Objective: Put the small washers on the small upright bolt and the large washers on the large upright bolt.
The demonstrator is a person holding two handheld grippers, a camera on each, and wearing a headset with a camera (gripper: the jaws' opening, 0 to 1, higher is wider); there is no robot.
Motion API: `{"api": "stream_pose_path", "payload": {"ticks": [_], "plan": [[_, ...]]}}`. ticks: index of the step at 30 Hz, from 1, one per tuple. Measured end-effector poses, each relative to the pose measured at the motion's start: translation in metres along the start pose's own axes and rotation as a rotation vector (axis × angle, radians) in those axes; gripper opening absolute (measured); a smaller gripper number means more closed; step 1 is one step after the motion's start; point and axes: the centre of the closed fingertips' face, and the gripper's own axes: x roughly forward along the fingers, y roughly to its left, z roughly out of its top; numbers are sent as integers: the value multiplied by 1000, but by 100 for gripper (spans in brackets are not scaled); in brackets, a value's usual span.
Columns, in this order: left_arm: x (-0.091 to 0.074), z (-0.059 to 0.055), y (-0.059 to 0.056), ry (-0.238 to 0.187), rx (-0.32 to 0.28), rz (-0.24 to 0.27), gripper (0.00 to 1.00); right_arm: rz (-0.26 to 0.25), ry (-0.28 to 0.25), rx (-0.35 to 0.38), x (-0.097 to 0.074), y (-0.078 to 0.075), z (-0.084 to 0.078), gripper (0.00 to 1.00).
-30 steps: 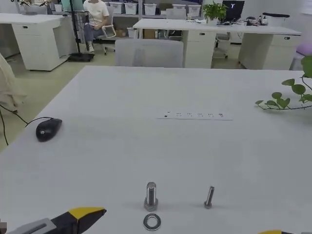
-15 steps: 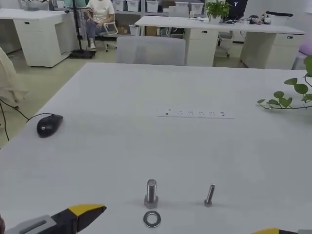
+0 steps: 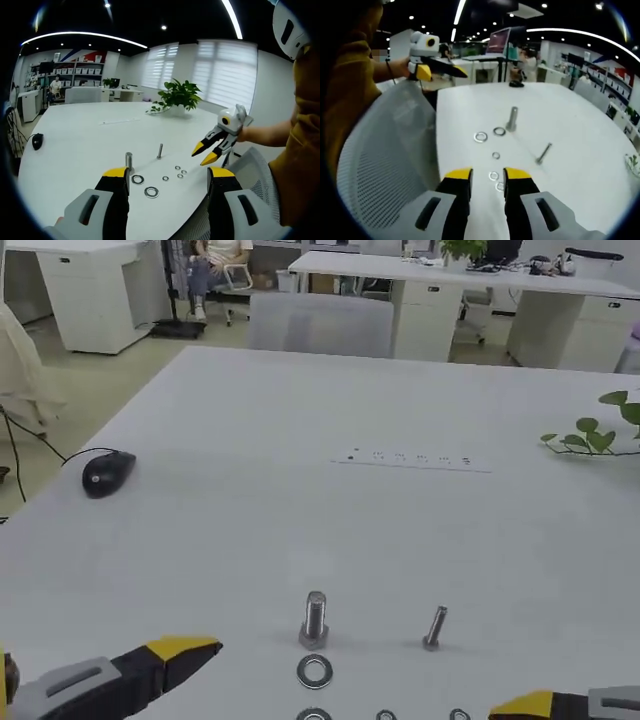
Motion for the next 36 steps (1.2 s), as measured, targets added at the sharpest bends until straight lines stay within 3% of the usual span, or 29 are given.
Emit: {"api": "stream_pose_path", "payload": {"ticks": [3,12,26,29,33,36], "plan": [[0,-1,1,-3,-6,6,62,19,33,-19,4,-4,-3,26],[-1,-4,5,0,-22,28,62,82,66,-44,18,-13,-5,26],[3,0,8,-6,-20,39,63,248,280,-194,45,-5,-23,26],[4,0,8,-6,-21,39,63,264,346,-243,49,-7,-31,25],[3,0,9,-6,-24,41,63,304,392,-260,53,-2,-37,22],[2,2,9,-12,-24,44,63,307,414,-278,55,-2,-39,22]]}}
